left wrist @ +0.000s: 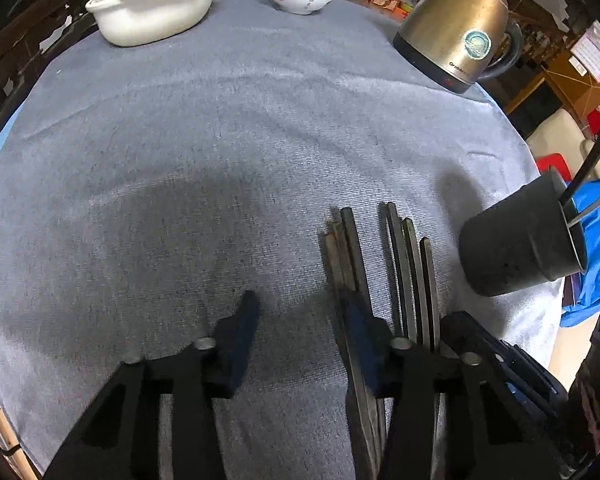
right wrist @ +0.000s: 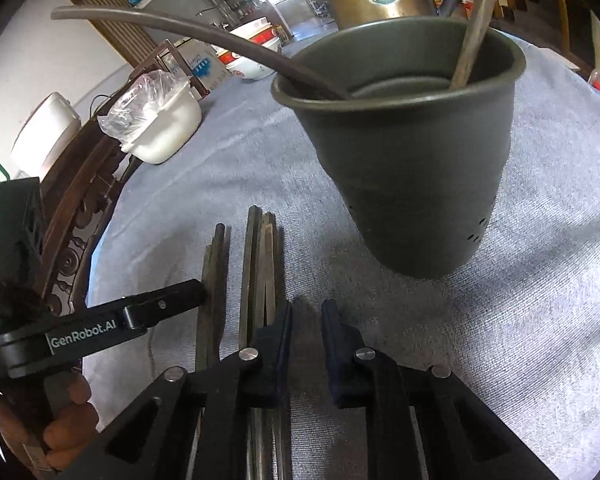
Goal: Organize utensils
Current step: 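Close the right gripper on a chopstick while the left gripper grasps another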
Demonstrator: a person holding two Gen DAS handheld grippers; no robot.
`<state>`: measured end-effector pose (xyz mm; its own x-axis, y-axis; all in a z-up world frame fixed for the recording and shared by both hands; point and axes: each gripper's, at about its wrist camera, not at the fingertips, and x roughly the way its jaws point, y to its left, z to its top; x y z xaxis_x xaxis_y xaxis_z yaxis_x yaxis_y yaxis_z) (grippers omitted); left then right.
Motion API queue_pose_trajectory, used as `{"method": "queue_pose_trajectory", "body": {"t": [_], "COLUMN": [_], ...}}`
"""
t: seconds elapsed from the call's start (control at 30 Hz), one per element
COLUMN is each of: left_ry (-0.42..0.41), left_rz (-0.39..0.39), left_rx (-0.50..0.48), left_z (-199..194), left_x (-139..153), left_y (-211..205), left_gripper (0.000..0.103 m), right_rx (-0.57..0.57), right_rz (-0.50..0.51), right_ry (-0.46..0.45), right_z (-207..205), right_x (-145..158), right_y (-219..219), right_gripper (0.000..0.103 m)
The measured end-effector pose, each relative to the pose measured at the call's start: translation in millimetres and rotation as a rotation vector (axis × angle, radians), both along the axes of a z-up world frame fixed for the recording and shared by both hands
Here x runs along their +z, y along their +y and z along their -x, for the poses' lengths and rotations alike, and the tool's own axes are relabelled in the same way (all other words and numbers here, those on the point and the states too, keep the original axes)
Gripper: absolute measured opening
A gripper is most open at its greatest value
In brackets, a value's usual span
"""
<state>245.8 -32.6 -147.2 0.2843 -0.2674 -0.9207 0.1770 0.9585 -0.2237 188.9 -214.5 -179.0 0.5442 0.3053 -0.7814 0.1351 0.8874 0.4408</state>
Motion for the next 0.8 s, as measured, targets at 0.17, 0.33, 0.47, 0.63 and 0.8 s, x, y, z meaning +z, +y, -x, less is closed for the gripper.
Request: {"method": "queue_pose_trajectory", "body": {"t": [0.17, 0.33, 0.47, 0.63, 0.8], "left_ry": [-0.020, -0.035, -0.009, -0.034, -0.024], "left_rz": [0.015, -0.020, 0.004, 0.024, -0.002], "left_rx": [-0.034, -0.073, -0.069, -0.069, -0.082], "left_z": [-1, 1, 0, 5, -1], "left_x": [-1, -1, 0, 12, 8], "left_y": [0, 0, 5, 10, 2], "left_gripper": [0.025, 0.015, 0.015, 0.015, 0.015], "right_rx": [-0.012, 0.006, 0.020, 0.002, 0.002], "right_rz": [-0.054, -0.022, -0.016, 0.031, 0.050], "right_ry": [-0.011, -0.036, -0.010, 0.013, 0.012], "right_z": [2, -3, -11, -10, -11], "right_x": [5, 13, 8, 2, 4], "right_y": [-5, 5, 11, 9, 5], "right_gripper": [0.019, 0.019, 0.019, 0.019, 0.019]}}
